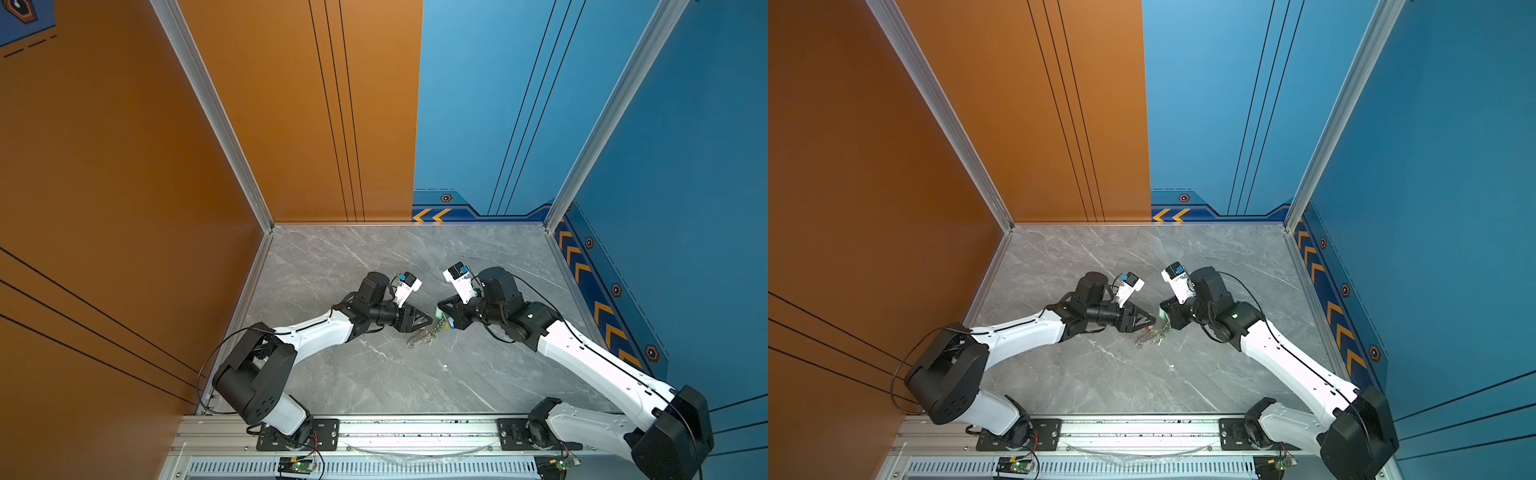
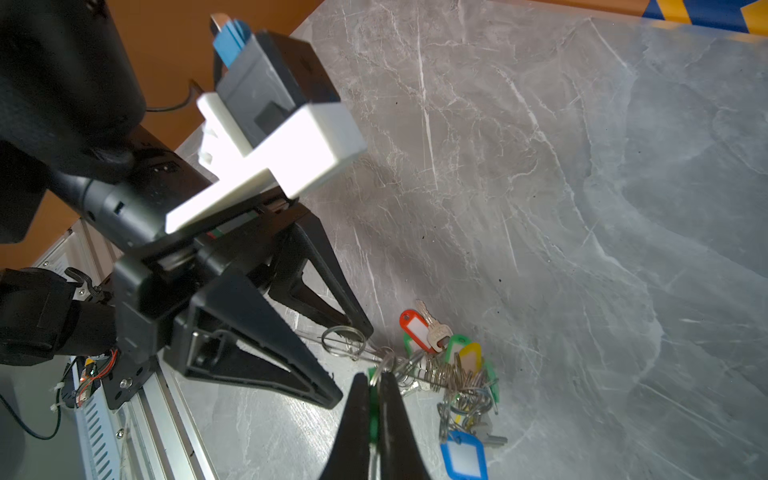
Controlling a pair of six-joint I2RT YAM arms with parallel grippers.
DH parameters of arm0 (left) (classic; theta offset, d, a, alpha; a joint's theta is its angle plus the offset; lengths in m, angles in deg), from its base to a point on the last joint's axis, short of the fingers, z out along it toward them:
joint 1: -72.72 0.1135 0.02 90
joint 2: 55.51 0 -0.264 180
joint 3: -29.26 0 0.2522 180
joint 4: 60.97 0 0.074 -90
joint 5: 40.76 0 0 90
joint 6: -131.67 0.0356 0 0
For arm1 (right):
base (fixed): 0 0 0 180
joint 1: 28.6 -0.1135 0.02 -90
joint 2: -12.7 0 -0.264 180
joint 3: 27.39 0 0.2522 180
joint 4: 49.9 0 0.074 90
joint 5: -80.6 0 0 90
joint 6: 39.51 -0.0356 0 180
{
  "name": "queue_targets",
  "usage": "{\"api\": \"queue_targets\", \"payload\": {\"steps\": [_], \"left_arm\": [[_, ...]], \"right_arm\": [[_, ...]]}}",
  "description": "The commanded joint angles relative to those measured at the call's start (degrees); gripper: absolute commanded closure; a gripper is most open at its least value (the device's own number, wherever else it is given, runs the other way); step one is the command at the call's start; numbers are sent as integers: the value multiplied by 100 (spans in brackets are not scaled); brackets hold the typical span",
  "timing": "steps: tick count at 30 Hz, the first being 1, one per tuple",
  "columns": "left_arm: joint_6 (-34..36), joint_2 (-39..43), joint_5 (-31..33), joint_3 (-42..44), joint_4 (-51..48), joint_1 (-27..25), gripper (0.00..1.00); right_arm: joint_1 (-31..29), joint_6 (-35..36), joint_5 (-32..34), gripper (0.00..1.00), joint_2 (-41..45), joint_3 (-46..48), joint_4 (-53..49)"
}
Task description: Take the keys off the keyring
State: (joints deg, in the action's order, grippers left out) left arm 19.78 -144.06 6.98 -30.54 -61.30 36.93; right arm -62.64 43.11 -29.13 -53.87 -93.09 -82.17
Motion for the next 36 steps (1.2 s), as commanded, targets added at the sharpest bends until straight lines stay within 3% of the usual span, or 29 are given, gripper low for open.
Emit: {"api": "queue_targets", "payload": {"steps": [1, 4, 7, 11, 15, 21, 28, 31, 36], "left_arm": [[322, -79, 268, 56, -148, 24, 57], [433, -70, 528, 34, -300, 21, 63], [583, 21, 922, 2, -522, 19, 75], [882, 361, 1812, -44, -1043, 15, 92], [1206, 847, 2882, 9, -1517, 19, 100], [1516, 1431, 4336, 145, -1983, -60, 100], [1863, 1823, 6218, 541, -2108, -623, 98], [1885, 1846, 6654, 761, -2037, -1004, 95], [1745, 1731, 6685, 1063, -1802, -1519, 88]], "right_arm": [[31, -10, -154, 100, -73, -276, 175], [21, -35, -196, 100, -159, -329, 243], [35, -34, -231, 100, -213, -346, 281], [26, -75, -325, 100, -217, -316, 302], [38, -137, -341, 100, -122, -125, 289], [79, -415, -408, 100, 7, 346, 551], [3, -915, -515, 100, -161, 1046, 1098], [-99, -1151, -545, 100, -232, 1391, 1331], [-258, -1437, -543, 100, -174, 1793, 1466]]}}
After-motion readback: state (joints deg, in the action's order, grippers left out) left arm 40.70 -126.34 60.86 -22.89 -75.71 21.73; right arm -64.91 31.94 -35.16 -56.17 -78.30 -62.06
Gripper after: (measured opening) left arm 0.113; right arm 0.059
